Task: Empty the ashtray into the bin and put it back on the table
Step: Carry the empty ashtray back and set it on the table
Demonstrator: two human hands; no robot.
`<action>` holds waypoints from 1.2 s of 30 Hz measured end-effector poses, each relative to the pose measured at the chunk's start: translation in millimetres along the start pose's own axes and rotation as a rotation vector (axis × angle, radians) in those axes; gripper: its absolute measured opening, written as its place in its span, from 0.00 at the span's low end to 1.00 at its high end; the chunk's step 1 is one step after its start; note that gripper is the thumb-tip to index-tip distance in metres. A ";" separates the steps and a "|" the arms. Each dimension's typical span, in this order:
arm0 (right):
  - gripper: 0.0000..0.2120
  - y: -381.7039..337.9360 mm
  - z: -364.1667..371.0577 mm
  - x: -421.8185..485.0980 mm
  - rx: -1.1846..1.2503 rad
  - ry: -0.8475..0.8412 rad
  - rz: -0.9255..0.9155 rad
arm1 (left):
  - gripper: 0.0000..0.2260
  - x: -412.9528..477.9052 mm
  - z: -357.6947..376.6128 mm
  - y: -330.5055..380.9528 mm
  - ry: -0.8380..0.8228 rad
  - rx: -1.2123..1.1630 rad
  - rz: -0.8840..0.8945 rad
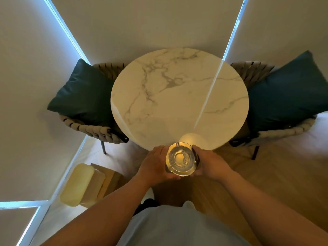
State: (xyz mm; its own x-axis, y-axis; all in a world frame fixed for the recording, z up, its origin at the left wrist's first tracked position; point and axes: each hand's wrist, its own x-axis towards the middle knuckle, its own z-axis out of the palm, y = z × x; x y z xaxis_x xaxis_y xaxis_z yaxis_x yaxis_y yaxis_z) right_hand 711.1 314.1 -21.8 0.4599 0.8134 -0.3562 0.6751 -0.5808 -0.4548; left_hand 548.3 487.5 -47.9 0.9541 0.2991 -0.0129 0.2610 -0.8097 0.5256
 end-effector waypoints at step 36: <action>0.50 27.1 -65.1 248.3 0.052 0.013 0.177 | 0.46 249.1 -43.7 -129.4 -0.125 -0.079 0.000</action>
State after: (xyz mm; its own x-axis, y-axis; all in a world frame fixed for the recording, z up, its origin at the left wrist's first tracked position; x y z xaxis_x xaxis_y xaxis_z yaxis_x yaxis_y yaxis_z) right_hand 881.2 502.3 -69.4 0.5766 0.6985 -0.4238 0.5521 -0.7155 -0.4280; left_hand 745.9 688.9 -82.0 0.9663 0.2297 -0.1161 0.2532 -0.7662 0.5906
